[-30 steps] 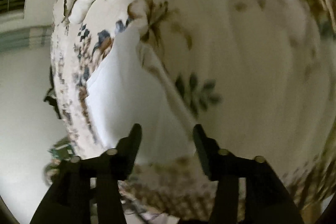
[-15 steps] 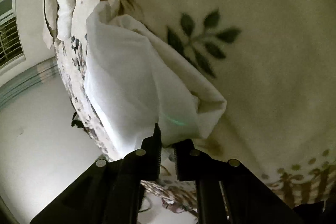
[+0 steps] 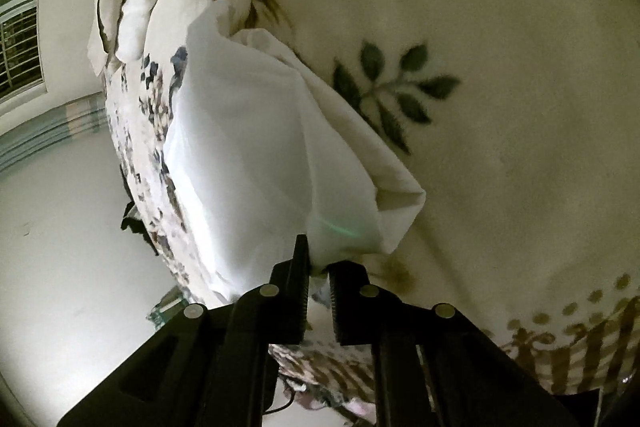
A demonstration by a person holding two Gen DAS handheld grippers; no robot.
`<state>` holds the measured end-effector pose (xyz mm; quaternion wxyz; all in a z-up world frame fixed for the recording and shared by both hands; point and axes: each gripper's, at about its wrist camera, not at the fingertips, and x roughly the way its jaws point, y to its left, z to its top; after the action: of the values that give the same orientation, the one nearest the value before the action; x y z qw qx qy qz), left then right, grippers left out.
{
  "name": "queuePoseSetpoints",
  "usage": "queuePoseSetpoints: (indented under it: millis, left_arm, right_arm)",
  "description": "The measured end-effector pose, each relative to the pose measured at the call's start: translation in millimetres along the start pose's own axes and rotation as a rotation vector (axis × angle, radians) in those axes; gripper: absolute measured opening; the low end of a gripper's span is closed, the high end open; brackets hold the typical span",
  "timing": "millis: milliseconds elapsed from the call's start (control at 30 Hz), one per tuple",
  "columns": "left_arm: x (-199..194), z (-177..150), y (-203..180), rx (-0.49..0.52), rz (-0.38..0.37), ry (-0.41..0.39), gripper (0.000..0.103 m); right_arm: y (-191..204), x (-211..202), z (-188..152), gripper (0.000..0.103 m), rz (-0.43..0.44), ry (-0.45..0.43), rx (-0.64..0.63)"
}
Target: Fold small clothes
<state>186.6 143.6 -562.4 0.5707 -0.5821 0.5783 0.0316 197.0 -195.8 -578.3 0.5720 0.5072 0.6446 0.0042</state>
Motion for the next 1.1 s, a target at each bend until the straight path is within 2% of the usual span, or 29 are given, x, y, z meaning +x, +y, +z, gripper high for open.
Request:
queuePoseSetpoints:
  millis: [67,133,167,233,300,333,367,433,533,600,633,667,733,800,900,933,967,1000,1033,1100]
  left_arm:
    - [-21,12,5,0.067,0.088,-0.048,0.012]
    - [-42,26,14,0.087,0.178,-0.094,0.011]
    - [-52,35,21,0.084,0.191,-0.100,0.011]
    - [-58,46,26,0.079,0.187,-0.059,0.015]
    - [-57,45,16,0.120,0.163,-0.024,0.038]
    - [-55,43,10,0.149,0.163,-0.009,0.068]
    - [-51,40,2,0.178,0.153,0.007,0.074]
    - [-41,38,-18,0.250,0.106,0.027,0.074]
    - [-18,47,-44,0.346,0.066,0.055,0.074]
    - [8,58,-60,0.410,0.061,0.098,0.074]
    - [21,63,-65,0.430,0.050,0.130,0.074]
    - [28,64,-67,0.443,0.051,0.155,0.074]
    - [46,69,-76,0.483,0.036,0.211,0.074]
    - [55,70,-78,0.511,0.051,0.243,0.074]
    - [58,67,-86,0.541,0.026,0.249,0.071]
    - [53,64,-88,0.555,-0.006,0.239,0.043]
    - [49,61,-91,0.578,0.003,0.234,0.021]
    - [45,60,-95,0.584,0.001,0.223,0.020]
    - [42,60,-97,0.583,-0.005,0.213,0.018]
    - [35,58,-103,0.581,-0.007,0.204,0.017]
  right_arm:
    - [1,-1,-1,0.008,-0.021,-0.012,0.005]
    - [5,0,-1,0.008,-0.038,-0.024,-0.006]
    - [5,-1,0,0.008,-0.038,-0.026,-0.006]
    - [6,0,2,0.008,-0.036,-0.012,-0.014]
    - [10,-1,3,0.011,-0.058,0.025,-0.071]
    - [12,-2,2,0.022,-0.079,0.043,-0.096]
    - [14,-5,2,0.043,-0.107,0.062,-0.128]
    - [18,-16,1,0.064,-0.131,0.059,-0.182]
    - [24,-40,8,0.066,-0.148,0.005,-0.263]
    - [30,-49,25,0.076,-0.118,-0.024,-0.296]
    - [32,-48,34,0.085,-0.089,-0.031,-0.309]
    - [34,-43,45,0.088,-0.043,-0.024,-0.332]
    - [34,-23,67,0.088,0.033,0.030,-0.352]
    - [28,3,84,0.088,0.106,0.119,-0.332]
    - [29,30,88,0.088,0.142,0.209,-0.366]
    - [34,34,85,0.084,0.148,0.211,-0.401]
    - [38,35,81,0.058,0.151,0.211,-0.425]
    - [41,38,78,0.036,0.153,0.227,-0.438]
    - [42,39,76,0.023,0.148,0.238,-0.435]
    - [47,37,68,0.017,0.148,0.216,-0.419]
